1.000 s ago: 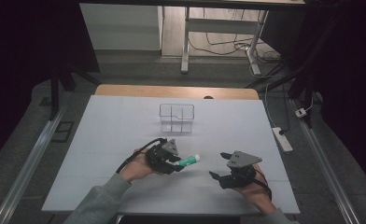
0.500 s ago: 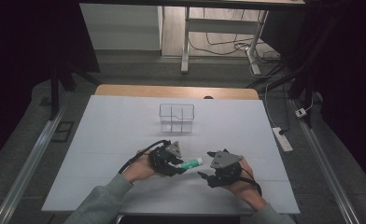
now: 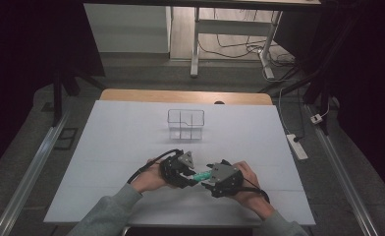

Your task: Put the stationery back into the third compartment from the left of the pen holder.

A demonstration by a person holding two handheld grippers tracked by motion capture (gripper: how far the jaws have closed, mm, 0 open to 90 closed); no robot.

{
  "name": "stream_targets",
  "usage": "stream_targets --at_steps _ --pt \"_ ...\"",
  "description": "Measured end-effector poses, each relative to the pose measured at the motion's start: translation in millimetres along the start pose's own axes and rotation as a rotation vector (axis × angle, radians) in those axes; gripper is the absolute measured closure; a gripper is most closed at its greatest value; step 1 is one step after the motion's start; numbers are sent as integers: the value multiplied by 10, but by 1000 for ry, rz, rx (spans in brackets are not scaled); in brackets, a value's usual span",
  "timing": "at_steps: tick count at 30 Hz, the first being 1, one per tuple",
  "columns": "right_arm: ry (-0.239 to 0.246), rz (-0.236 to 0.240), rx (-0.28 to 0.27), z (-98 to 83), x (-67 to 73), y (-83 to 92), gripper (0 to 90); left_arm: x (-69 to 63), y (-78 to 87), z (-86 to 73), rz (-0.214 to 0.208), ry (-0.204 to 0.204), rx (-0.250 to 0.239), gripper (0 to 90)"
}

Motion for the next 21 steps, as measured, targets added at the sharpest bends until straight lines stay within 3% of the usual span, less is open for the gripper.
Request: stream_targets --at_steps 7,9,13,16,18,21 --pt "101 16 63 -4 52 -63 533 0 5 0 -11 -15 10 645" --pt "101 11 61 -8 75 -81 551 2 11 -2 -14 -19 10 645" --pt "145 24 74 -15 97 -83 585 -5 10 -3 -15 -23 0 643" --pt "163 33 62 -32 103 -83 615 15 38 4 -16 -16 -34 631" --pt "147 38 50 -39 122 -90 638 36 71 12 -15 2 -70 623" --pt "131 31 42 -38 121 -87 652 68 113 3 21 3 -88 588"
Point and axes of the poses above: each handheld gripper's, and its own axes: y roughly backward along the jaws, z roughly out of its top, x roughly to its left, the point moved 2 cm from there along -y, roughly forward along the jaws, and after that the axes turned 11 degrees about -x, right-handed, at the moved point
